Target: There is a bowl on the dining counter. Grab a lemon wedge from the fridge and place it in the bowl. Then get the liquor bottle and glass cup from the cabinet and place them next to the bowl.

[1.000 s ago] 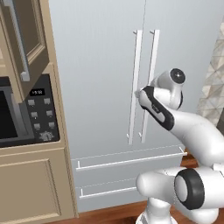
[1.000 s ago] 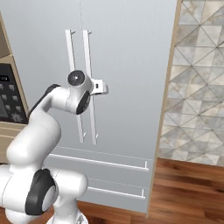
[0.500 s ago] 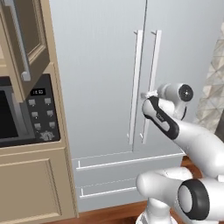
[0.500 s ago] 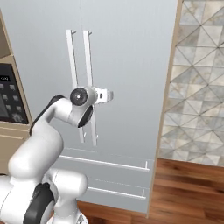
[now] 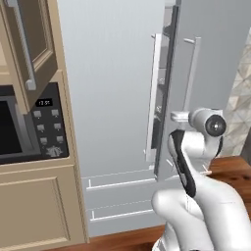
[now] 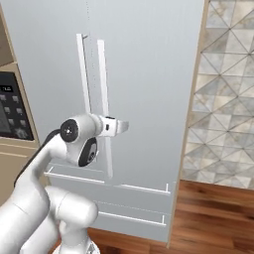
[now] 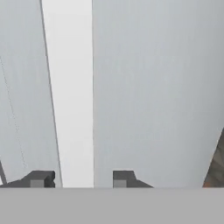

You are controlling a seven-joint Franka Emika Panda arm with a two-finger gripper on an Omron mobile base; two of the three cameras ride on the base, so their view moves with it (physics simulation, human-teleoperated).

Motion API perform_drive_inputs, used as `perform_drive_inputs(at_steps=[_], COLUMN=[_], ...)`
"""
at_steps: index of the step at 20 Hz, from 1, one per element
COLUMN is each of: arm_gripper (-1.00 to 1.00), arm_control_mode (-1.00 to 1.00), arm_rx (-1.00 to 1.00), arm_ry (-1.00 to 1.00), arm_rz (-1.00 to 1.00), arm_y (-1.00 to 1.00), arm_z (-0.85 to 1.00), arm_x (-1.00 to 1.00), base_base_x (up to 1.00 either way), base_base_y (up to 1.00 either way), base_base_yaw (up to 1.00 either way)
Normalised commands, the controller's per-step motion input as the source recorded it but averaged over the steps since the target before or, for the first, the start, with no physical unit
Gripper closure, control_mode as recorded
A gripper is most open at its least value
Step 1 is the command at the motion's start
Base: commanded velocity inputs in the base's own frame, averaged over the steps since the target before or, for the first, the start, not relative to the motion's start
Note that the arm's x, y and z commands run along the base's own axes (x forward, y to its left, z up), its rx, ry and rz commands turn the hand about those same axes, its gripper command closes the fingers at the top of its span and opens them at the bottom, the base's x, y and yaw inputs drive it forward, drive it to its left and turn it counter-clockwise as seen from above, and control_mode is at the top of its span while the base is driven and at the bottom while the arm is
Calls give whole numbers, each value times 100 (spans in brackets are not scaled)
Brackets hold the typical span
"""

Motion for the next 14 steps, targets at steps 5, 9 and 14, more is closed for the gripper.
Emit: perform_drive_inputs(at_steps=[5,9,14], arm_gripper=[-100,-100,-100], arm_control_mode=[-100,-100,-100], arm_rx=[0,-2,-37], arm_ry=[3,1,1], arm_rz=[-17,-1,8], arm_y=[-86,-19,78], arm_z=[2,0,1], arm_x=[-97,-98,-91], base_base_x=[0,0,0], base_base_y=[0,0,0], base_base_yaw=[0,0,0])
